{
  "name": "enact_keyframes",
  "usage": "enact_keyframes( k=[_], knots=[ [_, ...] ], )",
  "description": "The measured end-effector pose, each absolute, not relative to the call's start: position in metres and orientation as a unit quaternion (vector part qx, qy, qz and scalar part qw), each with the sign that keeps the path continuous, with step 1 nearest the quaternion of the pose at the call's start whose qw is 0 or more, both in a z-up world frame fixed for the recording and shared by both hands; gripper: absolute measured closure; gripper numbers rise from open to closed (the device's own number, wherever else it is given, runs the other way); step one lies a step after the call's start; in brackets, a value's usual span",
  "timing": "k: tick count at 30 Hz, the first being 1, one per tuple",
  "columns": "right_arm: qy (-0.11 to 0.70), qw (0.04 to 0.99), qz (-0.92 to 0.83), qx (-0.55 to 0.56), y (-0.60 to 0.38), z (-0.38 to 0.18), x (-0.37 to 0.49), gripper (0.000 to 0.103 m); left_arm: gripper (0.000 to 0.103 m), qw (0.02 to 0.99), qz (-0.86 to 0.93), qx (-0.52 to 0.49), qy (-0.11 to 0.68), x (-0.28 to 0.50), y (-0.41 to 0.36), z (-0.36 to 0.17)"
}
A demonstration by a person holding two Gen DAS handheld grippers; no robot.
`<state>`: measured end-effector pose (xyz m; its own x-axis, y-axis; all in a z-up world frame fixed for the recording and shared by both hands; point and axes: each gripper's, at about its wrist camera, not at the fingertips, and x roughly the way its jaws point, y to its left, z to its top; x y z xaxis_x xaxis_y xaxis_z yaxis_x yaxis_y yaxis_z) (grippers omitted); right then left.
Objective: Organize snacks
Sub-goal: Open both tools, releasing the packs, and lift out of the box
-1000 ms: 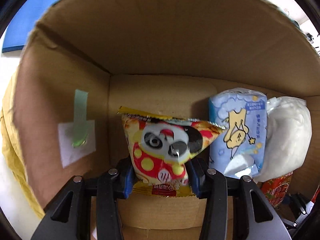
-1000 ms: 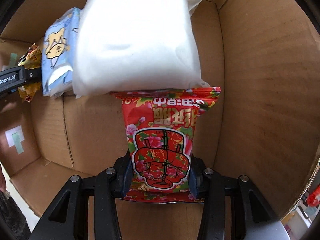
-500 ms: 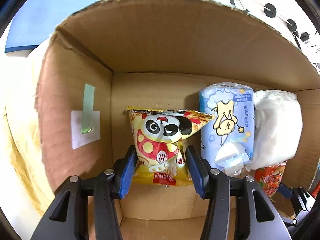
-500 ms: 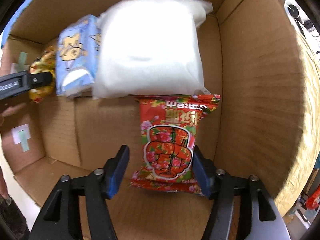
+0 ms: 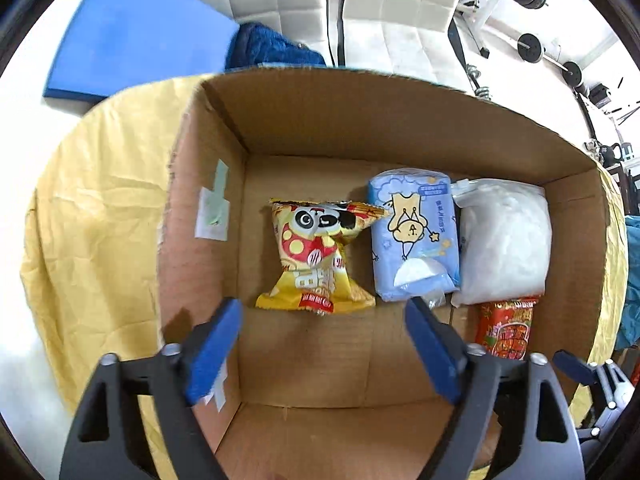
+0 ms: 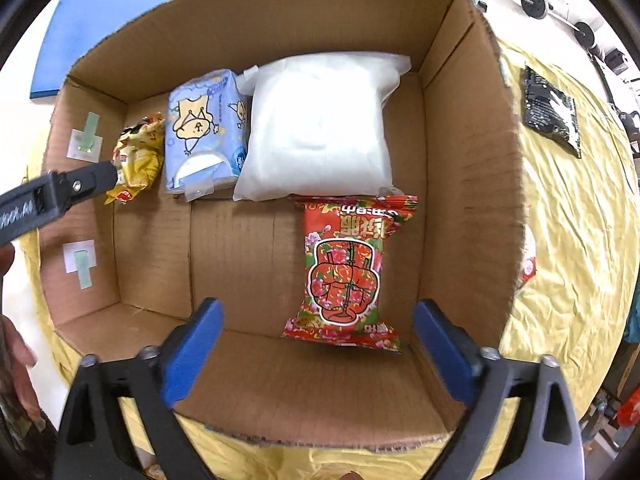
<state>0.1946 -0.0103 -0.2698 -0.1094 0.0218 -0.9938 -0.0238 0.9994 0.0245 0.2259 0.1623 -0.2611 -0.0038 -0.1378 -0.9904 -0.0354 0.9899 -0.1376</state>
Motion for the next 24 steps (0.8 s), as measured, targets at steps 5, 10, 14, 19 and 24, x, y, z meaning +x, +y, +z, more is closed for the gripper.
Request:
enact_keyframes(
  k=[5, 10, 14, 19, 24],
  knots=[
    [0.729, 0.684, 0.017, -0.007, -0.02, -0.255, 0.188, 0.0, 0.006, 0.72, -0.028, -0.056, 0.691, 0.199, 0.159, -0.244],
    [0.713, 0.7, 0.017, -0.014, -0.026, -0.231, 0.178, 0.0, 0.005, 0.737, -0.023, -0.066, 0.672, 0.198, 0.167, -0.23],
    [0.7, 0.714, 0.017, -0.011, -0.032, -0.218, 0.167, 0.0, 0.005, 0.754, -0.021, -0.069, 0.653, 0.188, 0.169, -0.213],
    [0.679, 0.733, 0.027, -0.014, -0.033, -0.191, 0.152, 0.0, 0.005, 0.777, -0.024, -0.07, 0.625, 0.168, 0.167, -0.184],
    [0.664, 0.747, 0.038, -0.004, -0.038, -0.163, 0.139, 0.0, 0.005, 0.795, -0.021, -0.068, 0.603, 0.147, 0.159, -0.152]
  ],
)
